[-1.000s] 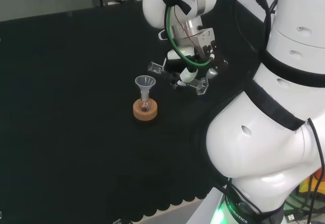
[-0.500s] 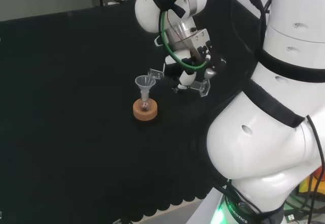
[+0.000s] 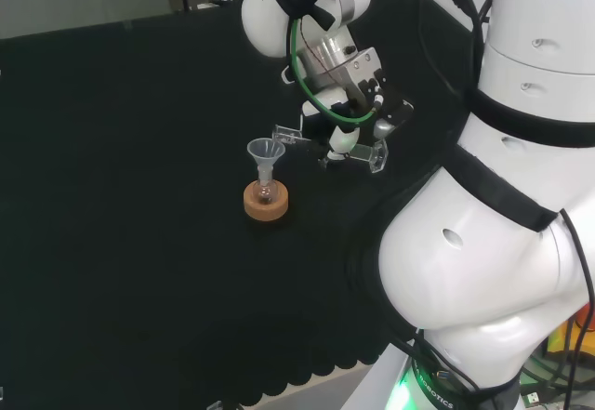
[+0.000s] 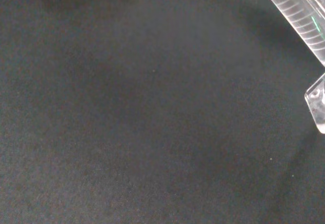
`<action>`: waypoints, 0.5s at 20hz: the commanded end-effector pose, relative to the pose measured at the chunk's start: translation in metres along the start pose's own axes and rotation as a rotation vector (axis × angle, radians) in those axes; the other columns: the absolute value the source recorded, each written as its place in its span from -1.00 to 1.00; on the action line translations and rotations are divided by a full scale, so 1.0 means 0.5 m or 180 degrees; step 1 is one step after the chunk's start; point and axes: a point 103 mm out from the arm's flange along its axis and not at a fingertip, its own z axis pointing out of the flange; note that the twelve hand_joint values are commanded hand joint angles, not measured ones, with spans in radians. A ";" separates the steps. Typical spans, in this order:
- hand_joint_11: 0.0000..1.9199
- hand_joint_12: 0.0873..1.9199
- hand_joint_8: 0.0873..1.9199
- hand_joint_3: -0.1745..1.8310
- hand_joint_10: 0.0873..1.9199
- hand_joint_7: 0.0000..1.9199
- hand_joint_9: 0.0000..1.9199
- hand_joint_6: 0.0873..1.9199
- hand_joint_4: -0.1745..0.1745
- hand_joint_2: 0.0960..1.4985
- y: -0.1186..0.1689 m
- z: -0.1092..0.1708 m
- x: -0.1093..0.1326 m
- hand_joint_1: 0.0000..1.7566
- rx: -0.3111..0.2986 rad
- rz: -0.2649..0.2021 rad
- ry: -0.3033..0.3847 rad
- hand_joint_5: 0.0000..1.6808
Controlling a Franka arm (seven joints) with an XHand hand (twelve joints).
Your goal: Pour the water from the graduated cylinder into the round-bottom flask.
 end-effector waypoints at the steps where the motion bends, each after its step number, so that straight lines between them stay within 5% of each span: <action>1: 0.35 -0.29 -0.69 -0.83 -1.00 0.28 0.49 0.07 -0.86 0.49 0.000 -0.010 -0.002 0.29 0.0060 0.0041 -0.0054 0.13; 10: 0.35 -0.29 -0.70 -0.83 -1.00 0.28 0.49 0.07 -0.85 0.49 -0.001 -0.017 0.000 0.29 0.0230 0.0106 -0.0208 0.12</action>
